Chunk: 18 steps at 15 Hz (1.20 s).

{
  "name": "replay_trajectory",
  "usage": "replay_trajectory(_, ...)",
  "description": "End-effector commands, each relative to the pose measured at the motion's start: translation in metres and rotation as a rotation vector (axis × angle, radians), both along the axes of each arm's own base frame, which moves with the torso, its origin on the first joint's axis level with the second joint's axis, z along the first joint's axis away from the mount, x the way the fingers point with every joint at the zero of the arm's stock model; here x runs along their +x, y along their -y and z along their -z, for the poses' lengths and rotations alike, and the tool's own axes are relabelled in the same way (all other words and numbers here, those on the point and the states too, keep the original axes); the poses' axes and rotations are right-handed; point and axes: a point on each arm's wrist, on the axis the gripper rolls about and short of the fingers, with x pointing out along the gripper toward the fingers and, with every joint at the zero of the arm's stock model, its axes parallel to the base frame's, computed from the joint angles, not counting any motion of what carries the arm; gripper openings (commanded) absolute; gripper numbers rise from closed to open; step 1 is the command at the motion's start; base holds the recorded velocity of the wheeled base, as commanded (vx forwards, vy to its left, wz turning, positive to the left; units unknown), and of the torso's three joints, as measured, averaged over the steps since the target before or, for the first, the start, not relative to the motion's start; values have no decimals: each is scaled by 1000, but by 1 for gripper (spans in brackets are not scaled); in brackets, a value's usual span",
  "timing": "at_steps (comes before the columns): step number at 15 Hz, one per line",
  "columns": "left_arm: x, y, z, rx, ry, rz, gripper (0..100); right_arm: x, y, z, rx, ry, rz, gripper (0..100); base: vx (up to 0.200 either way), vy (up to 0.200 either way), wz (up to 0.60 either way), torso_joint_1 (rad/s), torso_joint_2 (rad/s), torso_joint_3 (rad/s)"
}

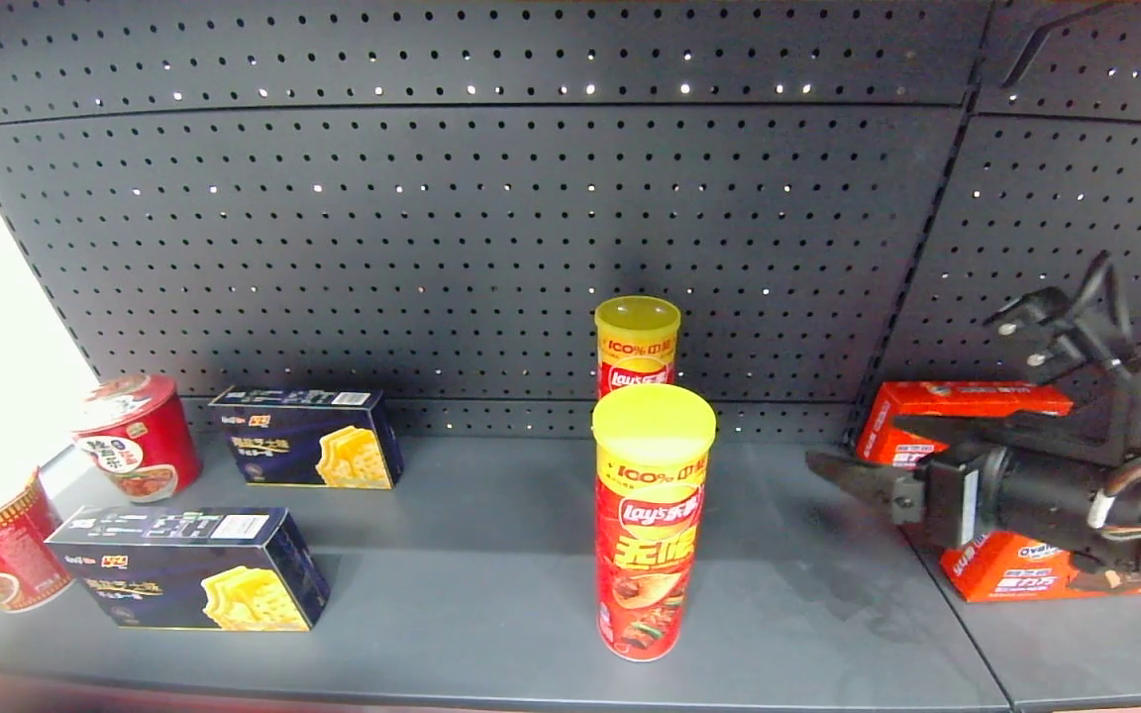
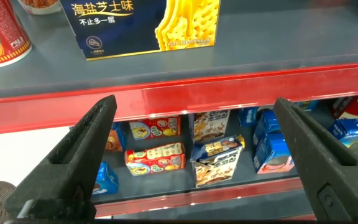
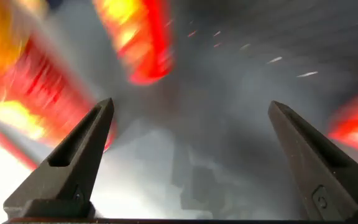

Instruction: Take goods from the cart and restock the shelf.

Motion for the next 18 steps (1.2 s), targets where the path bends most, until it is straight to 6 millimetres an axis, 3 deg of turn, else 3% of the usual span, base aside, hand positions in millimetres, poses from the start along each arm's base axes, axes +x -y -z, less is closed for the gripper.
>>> replay_trajectory(1,0,0,0,0,-2,1,100,-42,52,-23,67,149,164,100,0,0,0,0,0,0)
replay_trajectory(3,0,0,0,0,-2,2,100,-83,80,-8,75,196,280,100,0,0,0,0,0,0)
replay_trajectory(4,0,0,0,0,-2,2,100,-92,85,-2,74,200,306,100,0,0,0,0,0,0)
replay_trajectory(6,0,0,0,0,-2,2,100,-145,101,38,33,207,460,100,0,0,0,0,0,0)
replay_trajectory(11,0,0,0,-1,1,4,100,-230,110,108,-40,185,696,100,0,0,0,0,0,0)
replay_trajectory(13,0,0,0,0,0,5,100,-233,110,117,-42,169,723,100,0,0,0,0,0,0)
replay_trajectory(15,1,0,0,1,-5,5,100,-225,108,132,-110,152,635,100,0,0,0,0,0,0)
replay_trajectory(18,0,0,0,0,-3,4,100,-215,106,136,-99,272,555,100,0,0,0,0,0,0)
